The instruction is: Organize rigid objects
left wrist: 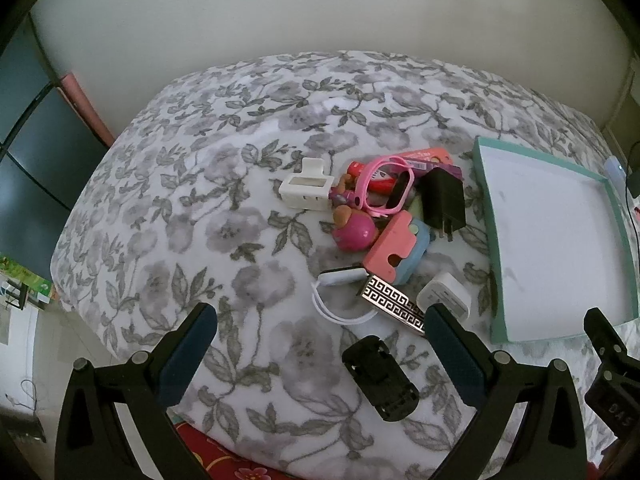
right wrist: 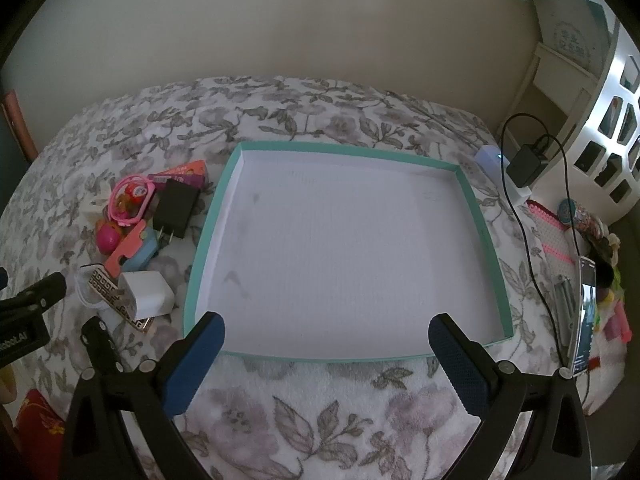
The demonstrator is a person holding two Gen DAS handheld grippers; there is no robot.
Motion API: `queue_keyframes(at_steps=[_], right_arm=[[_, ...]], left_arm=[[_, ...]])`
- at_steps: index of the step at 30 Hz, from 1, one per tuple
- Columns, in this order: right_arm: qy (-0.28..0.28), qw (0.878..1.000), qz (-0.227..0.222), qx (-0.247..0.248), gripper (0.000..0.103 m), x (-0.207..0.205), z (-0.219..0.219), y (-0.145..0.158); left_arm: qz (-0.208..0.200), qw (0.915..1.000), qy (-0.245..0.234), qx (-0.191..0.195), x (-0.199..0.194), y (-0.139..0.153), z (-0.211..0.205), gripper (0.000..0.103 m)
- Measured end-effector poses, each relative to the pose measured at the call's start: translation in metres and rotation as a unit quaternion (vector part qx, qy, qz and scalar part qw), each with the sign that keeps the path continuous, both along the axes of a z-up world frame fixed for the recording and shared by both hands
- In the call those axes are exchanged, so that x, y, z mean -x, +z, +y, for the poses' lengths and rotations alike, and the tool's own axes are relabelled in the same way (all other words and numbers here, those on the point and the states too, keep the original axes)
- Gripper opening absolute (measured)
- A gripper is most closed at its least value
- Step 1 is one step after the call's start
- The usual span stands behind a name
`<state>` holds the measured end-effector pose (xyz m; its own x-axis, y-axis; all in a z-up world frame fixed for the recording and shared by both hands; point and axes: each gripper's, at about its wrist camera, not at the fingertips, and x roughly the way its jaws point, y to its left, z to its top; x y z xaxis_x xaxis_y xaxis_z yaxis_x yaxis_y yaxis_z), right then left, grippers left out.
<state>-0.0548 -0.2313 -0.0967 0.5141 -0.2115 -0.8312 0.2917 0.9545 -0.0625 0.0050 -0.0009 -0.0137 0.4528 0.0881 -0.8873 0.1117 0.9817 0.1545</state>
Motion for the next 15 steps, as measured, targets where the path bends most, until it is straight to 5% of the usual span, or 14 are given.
queue_keyframes(at_steps=[15], right_arm=[[0.026,0.999,-0.036,-0.002,0.103,-0.003,0.008,0.008]], left_arm=[[0.028,0.9992,0.024,0.014,-0.005,-0.007,0.011,0.103]])
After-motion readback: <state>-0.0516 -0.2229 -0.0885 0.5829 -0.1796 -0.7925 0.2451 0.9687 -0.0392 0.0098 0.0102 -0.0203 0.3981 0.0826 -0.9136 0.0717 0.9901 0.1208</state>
